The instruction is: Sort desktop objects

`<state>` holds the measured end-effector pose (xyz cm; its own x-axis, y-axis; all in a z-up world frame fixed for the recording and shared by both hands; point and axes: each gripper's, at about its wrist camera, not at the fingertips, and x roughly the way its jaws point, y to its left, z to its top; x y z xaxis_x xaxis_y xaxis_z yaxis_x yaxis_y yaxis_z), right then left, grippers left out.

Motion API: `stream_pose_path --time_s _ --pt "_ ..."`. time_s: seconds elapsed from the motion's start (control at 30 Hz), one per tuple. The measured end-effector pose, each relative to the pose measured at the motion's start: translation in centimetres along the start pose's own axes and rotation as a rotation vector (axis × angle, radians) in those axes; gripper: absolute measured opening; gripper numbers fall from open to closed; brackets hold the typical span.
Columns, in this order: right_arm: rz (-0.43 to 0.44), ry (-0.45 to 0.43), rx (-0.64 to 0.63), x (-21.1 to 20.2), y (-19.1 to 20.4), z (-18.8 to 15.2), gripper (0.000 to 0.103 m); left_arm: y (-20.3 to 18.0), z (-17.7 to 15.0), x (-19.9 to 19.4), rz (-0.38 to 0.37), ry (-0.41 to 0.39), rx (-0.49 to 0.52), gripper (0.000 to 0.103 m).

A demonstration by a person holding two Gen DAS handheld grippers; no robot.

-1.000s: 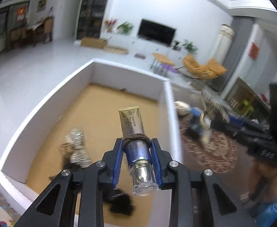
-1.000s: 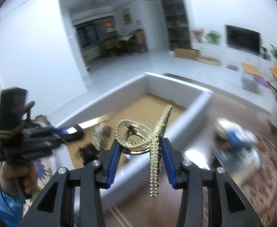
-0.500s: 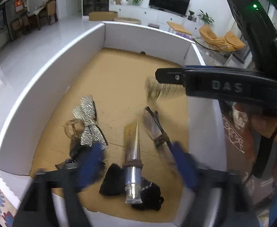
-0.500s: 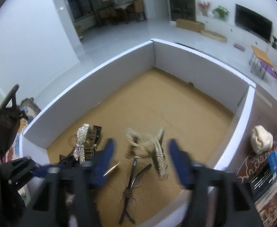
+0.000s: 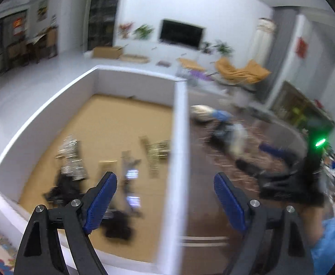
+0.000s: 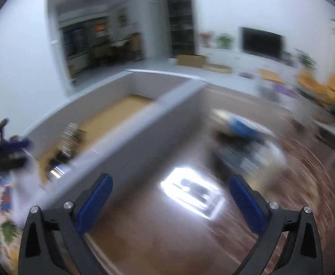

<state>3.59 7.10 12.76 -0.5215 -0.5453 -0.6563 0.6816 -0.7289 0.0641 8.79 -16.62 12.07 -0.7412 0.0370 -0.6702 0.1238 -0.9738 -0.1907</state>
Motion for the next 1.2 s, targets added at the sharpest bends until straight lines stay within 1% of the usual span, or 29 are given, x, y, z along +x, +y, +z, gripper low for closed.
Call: stream_pose_path --time_s 0.03,0.1,0.13,0.2,0.23,0.33,0.43,0.5,0.57,0.67,0.77,0.87,0.93,1.03,1.07,1.2 --pt "-0.058 0.011 0.028 -0.8 -2.5 -2.1 0.102 -1.9 -0.4 -0.4 -0.033 -0.012 0.029 0.088" --pt "-0.138 0.047 0.063 -1.5 -5.9 -4.8 0.102 -4.7 -1.0 -0.8 -0.09 -0.016 0.067 0.098" --pt "-0.19 0.08 0.091 -1.9 -8.4 -6.4 0.102 -6.5 -1.8 -0.5 -0.128 -0.006 0.084 0.103" --pt "-0.248 0.107 0.128 -2.6 -11.7 -8.1 0.102 -8.5 -2.8 0.4 -0.159 0.022 0.104 0.103" --pt "-0.285 0.124 0.152 -3.0 -13.9 -9.3 0.102 -9.8 -3.5 1.5 -0.165 0.058 0.123 0.103" --pt "-0.331 0.159 0.209 -3.4 -17.1 -10.6 0.102 -12.5 -5.3 5.0 -0.166 0.148 0.148 0.103" --pt "-0.329 0.176 0.265 -3.4 -18.9 -11.5 0.102 -14.3 -6.4 8.2 -0.159 0.191 0.155 0.103" --pt "-0.323 0.18 0.273 -3.5 -19.4 -12.2 0.102 -15.1 -6.9 10.2 -0.134 0.197 0.168 0.103" --pt "-0.311 0.193 0.288 -3.3 -20.0 -12.3 0.102 -15.8 -6.7 12.1 -0.105 0.199 0.173 0.103" --pt "-0.301 0.188 0.3 -3.5 -20.1 -12.4 0.103 -16.2 -6.0 14.6 -0.087 0.196 0.155 0.103" --pt "-0.342 0.221 0.263 -2.9 -19.7 -12.3 0.103 -16.4 -5.4 16.1 -0.068 0.19 0.152 0.103" --pt "-0.338 0.219 0.263 -2.4 -19.4 -12.1 0.103 -16.2 -4.8 17.6 -0.039 0.19 0.167 0.103" --pt "-0.34 0.22 0.261 -2.4 -19.3 -12.1 0.103 -15.9 -4.8 18.7 -0.017 0.207 0.179 0.103" --pt "-0.339 0.22 0.261 -2.4 -19.3 -12.0 0.103 -15.3 -5.0 19.7 0.001 0.229 0.182 0.103" --pt "-0.339 0.22 0.261 -2.4 -19.3 -12.0 0.103 -15.2 -5.1 19.6 0.0 0.216 0.19 0.103" --pt "-0.339 0.22 0.261 -2.4 -19.3 -12.0 0.103 -14.8 -5.2 19.3 -0.014 0.207 0.175 0.103"
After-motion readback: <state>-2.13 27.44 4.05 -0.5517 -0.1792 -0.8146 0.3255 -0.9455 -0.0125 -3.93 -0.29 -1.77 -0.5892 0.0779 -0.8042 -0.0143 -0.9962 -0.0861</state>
